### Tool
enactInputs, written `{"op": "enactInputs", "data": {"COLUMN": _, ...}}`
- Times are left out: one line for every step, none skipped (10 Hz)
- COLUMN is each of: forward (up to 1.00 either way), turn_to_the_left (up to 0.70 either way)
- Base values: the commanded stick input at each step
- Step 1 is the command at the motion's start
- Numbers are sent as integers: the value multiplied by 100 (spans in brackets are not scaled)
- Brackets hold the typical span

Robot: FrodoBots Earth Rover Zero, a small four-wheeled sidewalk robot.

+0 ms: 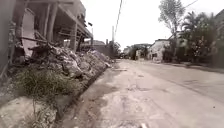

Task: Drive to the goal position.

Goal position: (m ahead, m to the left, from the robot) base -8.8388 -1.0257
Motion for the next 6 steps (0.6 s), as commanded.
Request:
{"op": "enactInputs", "data": {"forward": 6, "turn_to_the_left": 0}}
{"op": "enactInputs", "data": {"forward": 6, "turn_to_the_left": 0}}
{"op": "enactInputs", "data": {"forward": 6, "turn_to_the_left": 0}}
{"op": "enactInputs", "data": {"forward": 6, "turn_to_the_left": 0}}
{"op": "enactInputs", "data": {"forward": 6, "turn_to_the_left": 0}}
{"op": "enactInputs", "data": {"forward": 6, "turn_to_the_left": 0}}
